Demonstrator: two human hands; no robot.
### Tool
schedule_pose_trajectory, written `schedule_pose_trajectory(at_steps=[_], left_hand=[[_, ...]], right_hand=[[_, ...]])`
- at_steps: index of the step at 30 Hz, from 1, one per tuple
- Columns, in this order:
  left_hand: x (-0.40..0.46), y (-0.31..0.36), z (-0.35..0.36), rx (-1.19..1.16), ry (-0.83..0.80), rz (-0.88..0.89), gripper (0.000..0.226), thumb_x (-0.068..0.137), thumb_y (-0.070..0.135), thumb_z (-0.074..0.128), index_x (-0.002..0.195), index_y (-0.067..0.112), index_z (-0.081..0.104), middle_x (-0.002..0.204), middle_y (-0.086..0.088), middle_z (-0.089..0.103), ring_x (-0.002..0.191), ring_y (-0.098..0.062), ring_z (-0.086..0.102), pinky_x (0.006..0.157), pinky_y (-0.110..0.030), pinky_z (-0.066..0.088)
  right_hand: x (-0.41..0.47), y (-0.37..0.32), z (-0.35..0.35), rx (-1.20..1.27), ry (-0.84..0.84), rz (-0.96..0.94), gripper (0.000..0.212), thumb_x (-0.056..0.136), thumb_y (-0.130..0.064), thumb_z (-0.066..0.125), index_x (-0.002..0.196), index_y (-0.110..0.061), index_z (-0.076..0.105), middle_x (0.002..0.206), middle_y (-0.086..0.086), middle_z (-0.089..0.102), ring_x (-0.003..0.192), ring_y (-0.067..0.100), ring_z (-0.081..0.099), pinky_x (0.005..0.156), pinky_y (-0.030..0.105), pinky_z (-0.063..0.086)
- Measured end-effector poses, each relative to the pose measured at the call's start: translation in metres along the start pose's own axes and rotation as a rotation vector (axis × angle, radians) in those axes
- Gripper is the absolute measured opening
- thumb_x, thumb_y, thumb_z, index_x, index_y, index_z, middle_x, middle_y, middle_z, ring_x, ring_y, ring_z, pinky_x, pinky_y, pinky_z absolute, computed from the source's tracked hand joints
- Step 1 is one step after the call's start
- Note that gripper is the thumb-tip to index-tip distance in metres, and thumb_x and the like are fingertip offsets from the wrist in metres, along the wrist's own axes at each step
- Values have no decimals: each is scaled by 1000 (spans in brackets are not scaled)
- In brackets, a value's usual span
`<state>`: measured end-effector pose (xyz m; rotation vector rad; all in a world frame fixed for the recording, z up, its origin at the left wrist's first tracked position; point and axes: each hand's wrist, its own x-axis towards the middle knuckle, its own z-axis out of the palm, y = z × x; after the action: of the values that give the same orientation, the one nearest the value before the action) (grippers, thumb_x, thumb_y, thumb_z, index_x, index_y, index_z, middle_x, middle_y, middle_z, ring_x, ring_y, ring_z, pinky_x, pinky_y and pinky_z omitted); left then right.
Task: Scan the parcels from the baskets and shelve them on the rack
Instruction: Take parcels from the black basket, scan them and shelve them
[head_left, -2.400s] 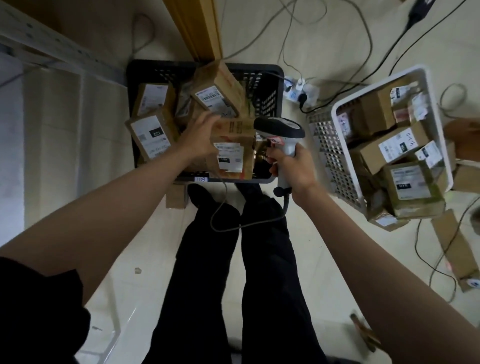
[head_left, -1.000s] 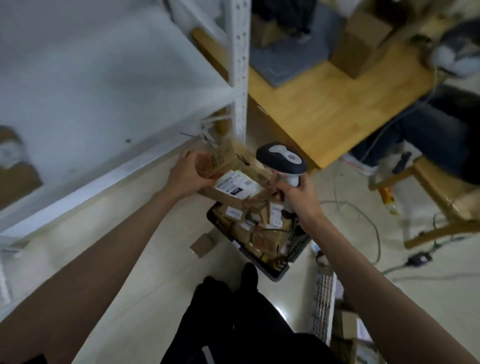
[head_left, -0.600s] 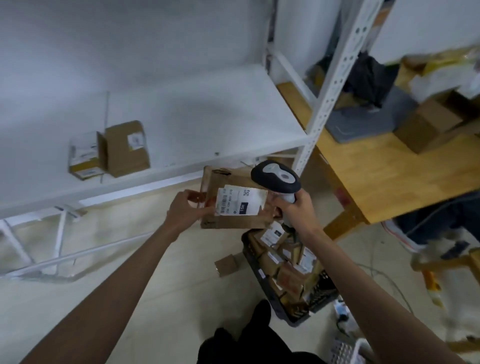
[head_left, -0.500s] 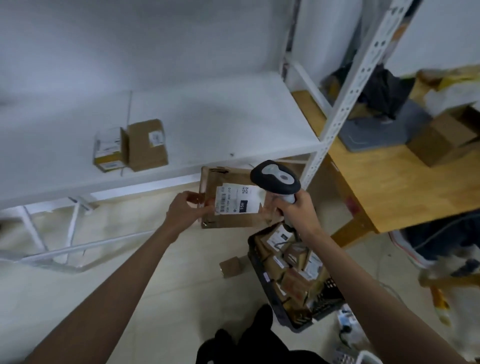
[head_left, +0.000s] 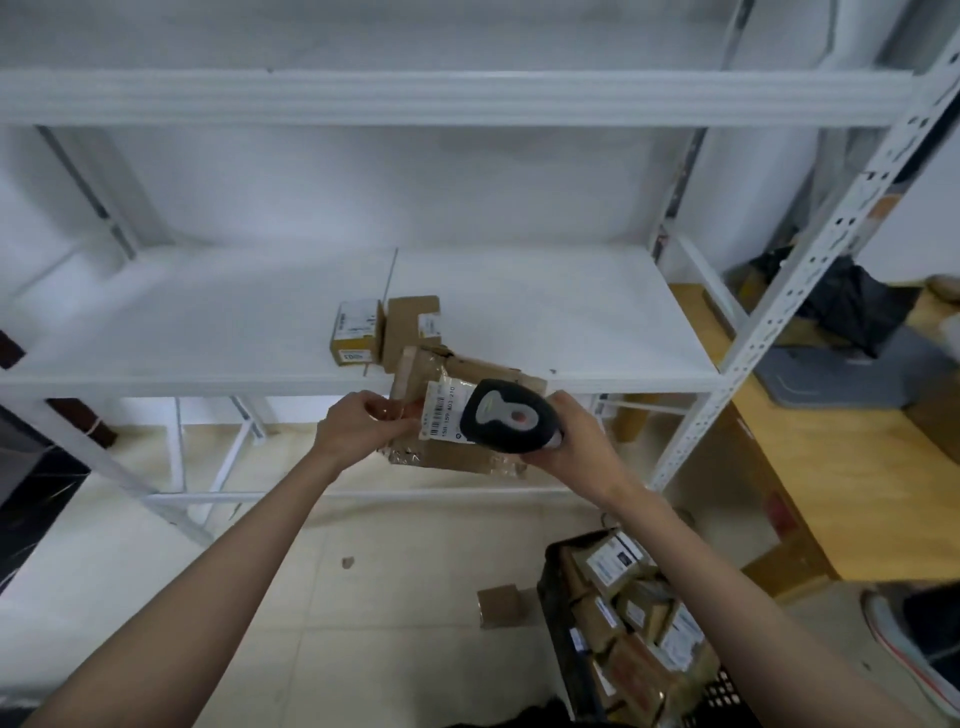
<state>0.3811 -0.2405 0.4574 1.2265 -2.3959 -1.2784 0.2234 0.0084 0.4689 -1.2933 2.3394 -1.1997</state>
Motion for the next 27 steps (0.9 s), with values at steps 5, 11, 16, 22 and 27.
schedule_pose_trajectory(at_steps=[5, 11, 16, 22, 27], left_hand=[[-5, 2, -26, 12, 73, -5, 79, 36, 76, 71, 98, 28, 68, 98, 15, 68, 95, -8, 64, 92, -36, 50], [-4, 13, -39, 44, 135, -3, 74, 40, 70, 74, 96, 22, 69, 96, 11, 67, 93, -10, 62, 85, -34, 49], [2, 26, -34, 24, 177, -12, 56, 46, 62, 77, 87, 25, 68, 90, 12, 67, 87, -6, 62, 78, -32, 47], [23, 36, -20, 65, 193, 16, 33, 65, 52, 90, 71, 28, 67, 71, 15, 68, 69, 3, 61, 60, -21, 36], [42, 53, 7, -118, 117, -84, 65, 39, 68, 80, 87, 25, 70, 74, 12, 74, 72, -8, 71, 73, -32, 54]], right_hand=[[21, -15, 8, -217, -106, -86, 52, 82, -30, 83, 130, -27, 62, 106, -17, 43, 93, 13, 58, 81, 39, 54], [41, -24, 7, -307, -172, -144, 48, 85, -36, 78, 129, -32, 59, 125, -6, 50, 97, 23, 64, 82, 46, 57], [54, -15, -1, -331, -196, -170, 50, 87, -40, 76, 133, -33, 59, 133, -7, 49, 100, 23, 64, 83, 41, 55], [68, 8, -11, -265, -145, -163, 50, 85, -36, 77, 130, -40, 55, 123, -13, 49, 95, 19, 63, 79, 38, 53], [86, 29, -21, 22, 24, -4, 30, 81, -21, 79, 98, -36, 59, 97, -20, 51, 91, 19, 62, 77, 44, 55]])
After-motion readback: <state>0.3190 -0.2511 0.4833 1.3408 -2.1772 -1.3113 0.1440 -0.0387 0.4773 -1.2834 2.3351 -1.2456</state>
